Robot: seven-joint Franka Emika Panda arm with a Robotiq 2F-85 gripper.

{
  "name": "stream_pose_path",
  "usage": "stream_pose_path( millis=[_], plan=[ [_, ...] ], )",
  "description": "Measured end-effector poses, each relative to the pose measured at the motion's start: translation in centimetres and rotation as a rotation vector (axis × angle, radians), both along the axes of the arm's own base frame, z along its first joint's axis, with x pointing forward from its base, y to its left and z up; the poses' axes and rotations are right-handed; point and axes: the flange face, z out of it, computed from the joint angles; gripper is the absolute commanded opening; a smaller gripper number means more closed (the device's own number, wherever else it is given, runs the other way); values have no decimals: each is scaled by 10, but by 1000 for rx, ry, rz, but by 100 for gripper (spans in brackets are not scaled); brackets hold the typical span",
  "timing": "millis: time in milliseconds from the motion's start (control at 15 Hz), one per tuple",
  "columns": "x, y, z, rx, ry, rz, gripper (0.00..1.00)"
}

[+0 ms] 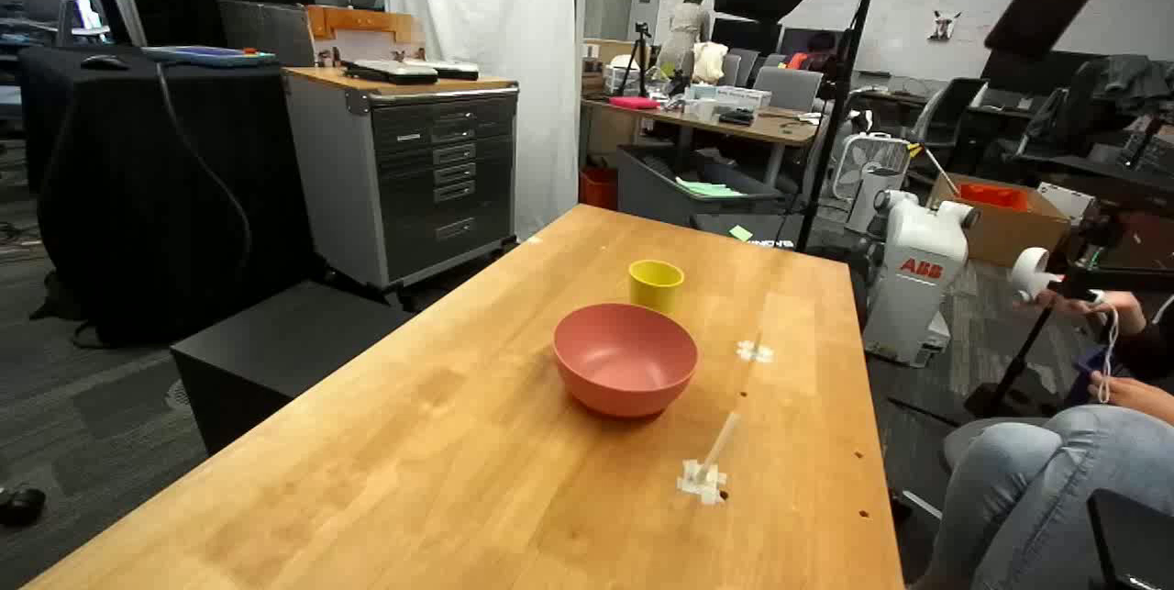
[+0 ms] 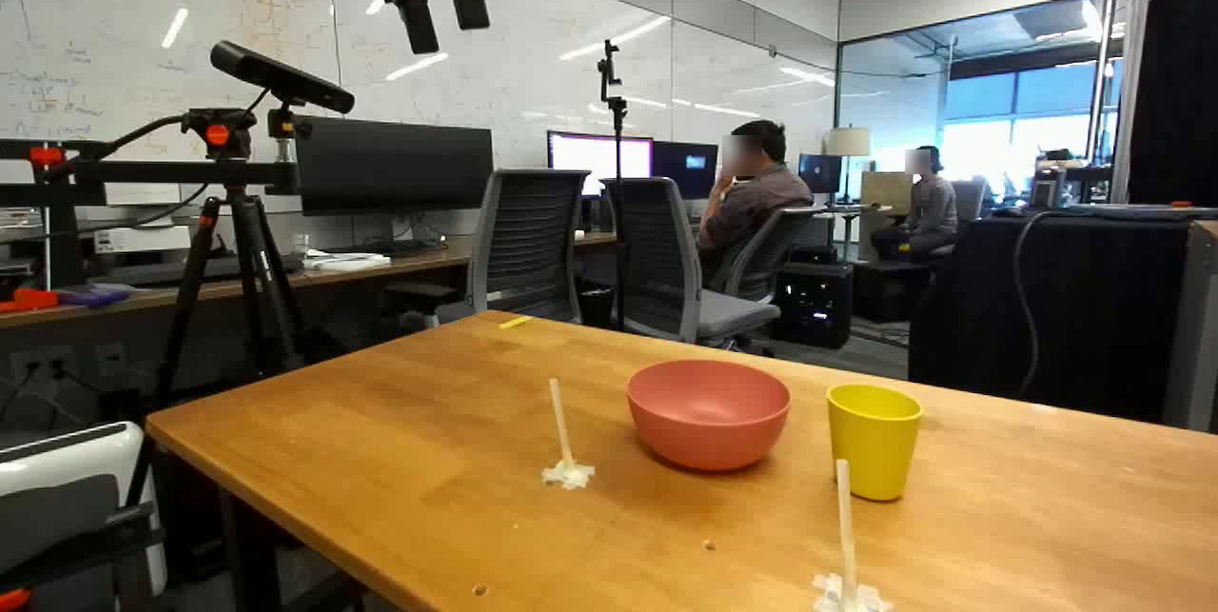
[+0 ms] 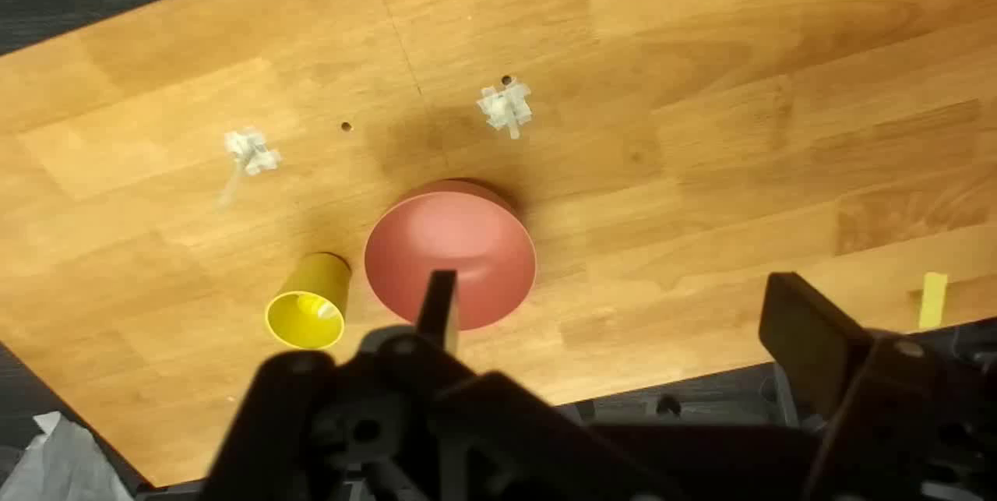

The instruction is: Pour the contents in the yellow cup into the pink bowl

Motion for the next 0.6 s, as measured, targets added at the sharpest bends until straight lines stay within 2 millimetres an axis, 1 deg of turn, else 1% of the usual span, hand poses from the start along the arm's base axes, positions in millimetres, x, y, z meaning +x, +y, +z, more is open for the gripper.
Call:
stream_pose_path(
  millis=[200,600],
  plan=[
    [0,0,6,1,-13,0,100],
    [0,0,7,1,-15,0,100]
  ],
)
